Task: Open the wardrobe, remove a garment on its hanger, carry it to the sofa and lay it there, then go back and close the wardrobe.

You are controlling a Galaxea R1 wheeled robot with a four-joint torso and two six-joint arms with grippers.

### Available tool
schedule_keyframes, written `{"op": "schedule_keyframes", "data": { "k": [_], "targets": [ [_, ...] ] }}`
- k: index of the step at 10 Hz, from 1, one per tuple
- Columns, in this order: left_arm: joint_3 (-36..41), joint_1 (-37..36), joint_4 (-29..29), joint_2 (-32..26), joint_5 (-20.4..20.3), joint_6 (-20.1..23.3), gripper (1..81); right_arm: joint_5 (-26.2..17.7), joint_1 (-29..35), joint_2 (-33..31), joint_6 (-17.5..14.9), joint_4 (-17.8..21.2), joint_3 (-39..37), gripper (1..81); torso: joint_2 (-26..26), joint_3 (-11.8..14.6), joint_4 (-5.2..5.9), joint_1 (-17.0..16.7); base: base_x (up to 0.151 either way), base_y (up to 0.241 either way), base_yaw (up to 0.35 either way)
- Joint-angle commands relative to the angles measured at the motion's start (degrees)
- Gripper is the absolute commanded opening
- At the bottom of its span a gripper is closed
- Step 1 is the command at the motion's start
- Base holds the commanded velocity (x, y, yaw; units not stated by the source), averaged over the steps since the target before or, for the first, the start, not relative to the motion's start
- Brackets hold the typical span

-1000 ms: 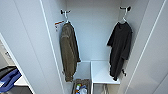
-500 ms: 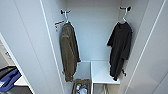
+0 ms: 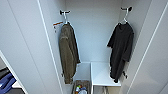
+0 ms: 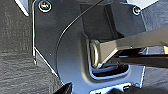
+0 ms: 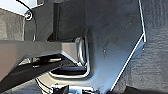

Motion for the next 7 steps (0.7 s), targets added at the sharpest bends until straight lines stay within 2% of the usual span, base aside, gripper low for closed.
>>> {"op": "schedule_keyframes", "data": {
  "k": [1,7],
  "targets": [
    [0.0,-1.1,0.1,-0.1,2.9,0.2,81.1,-3.1,0.9,0.2,-0.2,-0.6,0.4,81.1,0.0,0.0,0.0,0.0,0.088,0.0,0.0],
    [0.0,-1.1,0.1,0.0,2.9,0.2,81.1,-3.1,0.9,0.2,-0.2,-1.3,0.4,81.1,0.0,0.0,0.0,0.0,0.088,0.0,0.0]
  ]
}}
